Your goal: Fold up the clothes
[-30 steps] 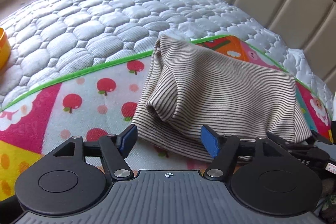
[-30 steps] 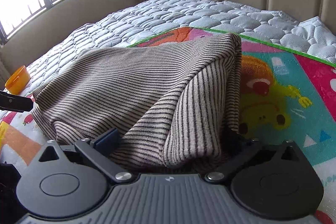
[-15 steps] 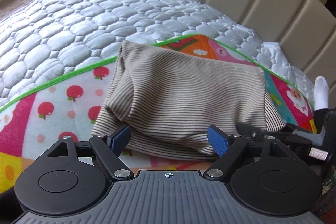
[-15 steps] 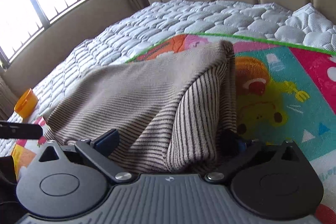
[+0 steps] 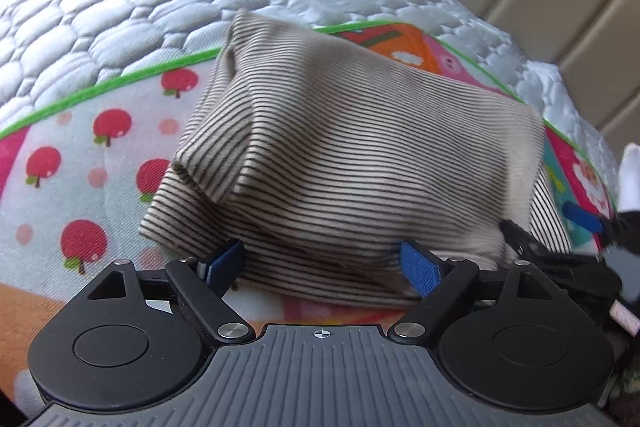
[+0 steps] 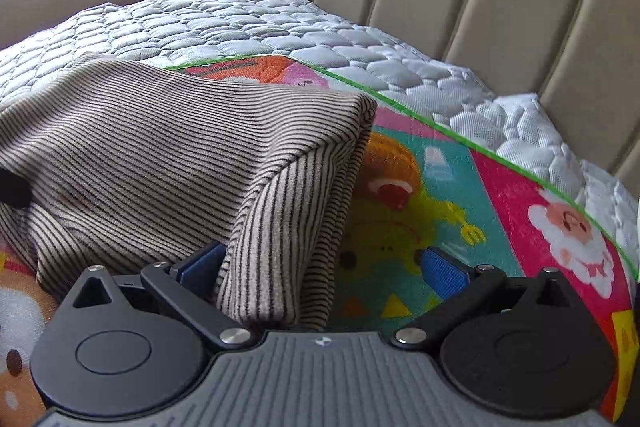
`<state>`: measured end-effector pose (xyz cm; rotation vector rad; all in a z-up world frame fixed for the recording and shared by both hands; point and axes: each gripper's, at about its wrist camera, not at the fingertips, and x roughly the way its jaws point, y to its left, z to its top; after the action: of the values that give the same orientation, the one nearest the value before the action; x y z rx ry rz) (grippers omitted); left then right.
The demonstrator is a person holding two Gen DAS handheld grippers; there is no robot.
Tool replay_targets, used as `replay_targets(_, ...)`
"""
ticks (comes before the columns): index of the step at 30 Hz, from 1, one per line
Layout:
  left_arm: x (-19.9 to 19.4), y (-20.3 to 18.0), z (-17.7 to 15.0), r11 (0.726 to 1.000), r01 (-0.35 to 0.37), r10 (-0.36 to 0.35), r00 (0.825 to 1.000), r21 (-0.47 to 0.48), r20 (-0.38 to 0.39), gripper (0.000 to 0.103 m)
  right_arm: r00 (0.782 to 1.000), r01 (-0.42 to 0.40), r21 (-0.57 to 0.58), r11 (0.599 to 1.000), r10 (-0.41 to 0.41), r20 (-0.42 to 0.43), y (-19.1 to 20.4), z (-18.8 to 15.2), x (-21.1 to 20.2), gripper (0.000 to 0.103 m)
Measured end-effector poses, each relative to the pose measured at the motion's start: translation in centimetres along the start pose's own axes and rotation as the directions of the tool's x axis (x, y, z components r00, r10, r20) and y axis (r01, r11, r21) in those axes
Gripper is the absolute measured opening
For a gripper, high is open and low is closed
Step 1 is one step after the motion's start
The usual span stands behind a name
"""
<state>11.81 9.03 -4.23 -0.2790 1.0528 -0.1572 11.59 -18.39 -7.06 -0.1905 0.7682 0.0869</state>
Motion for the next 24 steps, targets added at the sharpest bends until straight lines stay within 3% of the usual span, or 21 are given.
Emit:
replay_targets(5, -0.3, 0.3, -0.1, 1.0, -0.02, 0.018, 0.996, 0.023, 0.09, 0.091, 0.998, -0.047, 0.115, 0.992, 0.05, -0.027, -1.4, -0.1, 0.2, 0.103)
replay_targets(8, -1.4, 0.8, -0.3, 0.995, 0.092, -0.089, 0.994, -0.041, 0.064, 0.091, 0.996, -0.086, 0.167, 0.982, 0.085, 0.013, -2.3, 1.3, -0.9, 0.103)
replay_targets(11, -1.1, 1.1, -1.1, 0.947, 0.291, -0.295, 0.955, -0.135, -0.011, 0.092, 0.992, -0.09, 0.15, 0.985, 0.076, 0.097, -3.0, 4.1, -2.1, 0.103)
replay_targets(13, -0.2, 0.4, -1.4, 0.92, 0.365, -0.378, 0.923, -0.144, -0.075, 0.092, 0.992, -0.068, 0.069, 0.995, 0.06, 0.115, -2.9, 6.7, -1.3, 0.103)
replay_targets(16, 0.9, 0.3, -1.7, 0.917, 0.371, -0.387, 0.916, -0.149, -0.103, 0.091, 0.991, 0.044, -0.069, 0.997, -0.034, 0.131, -2.5, 10.2, 1.6, 0.102)
replay_targets(19, 1.3, 1.6, -0.8, 0.899, 0.382, -0.401, 0.915, -0.212, -0.053, 0.091, 0.998, 0.042, -0.11, 0.993, -0.037, 0.047, -2.9, 12.1, 5.7, 0.08)
replay_targets(21, 1.3, 2.5, 0.3, 0.892, 0.384, -0.395, 0.919, -0.238, 0.004, 0.091, 0.999, 0.013, -0.141, 0.99, -0.018, -0.035, -2.8, 11.5, 8.1, 0.052)
replay_targets(22, 1.3, 2.9, 0.8, 0.888, 0.387, -0.392, 0.92, -0.249, 0.031, 0.091, 0.997, -0.001, -0.16, 0.987, -0.01, -0.074, -2.6, 10.7, 9.0, 0.049)
replay_targets(24, 1.5, 3.3, 2.1, 0.891, 0.383, -0.373, 0.924, -0.244, 0.088, 0.091, 0.999, 0.008, -0.182, 0.983, -0.016, -0.045, -2.2, 8.5, 8.2, 0.045)
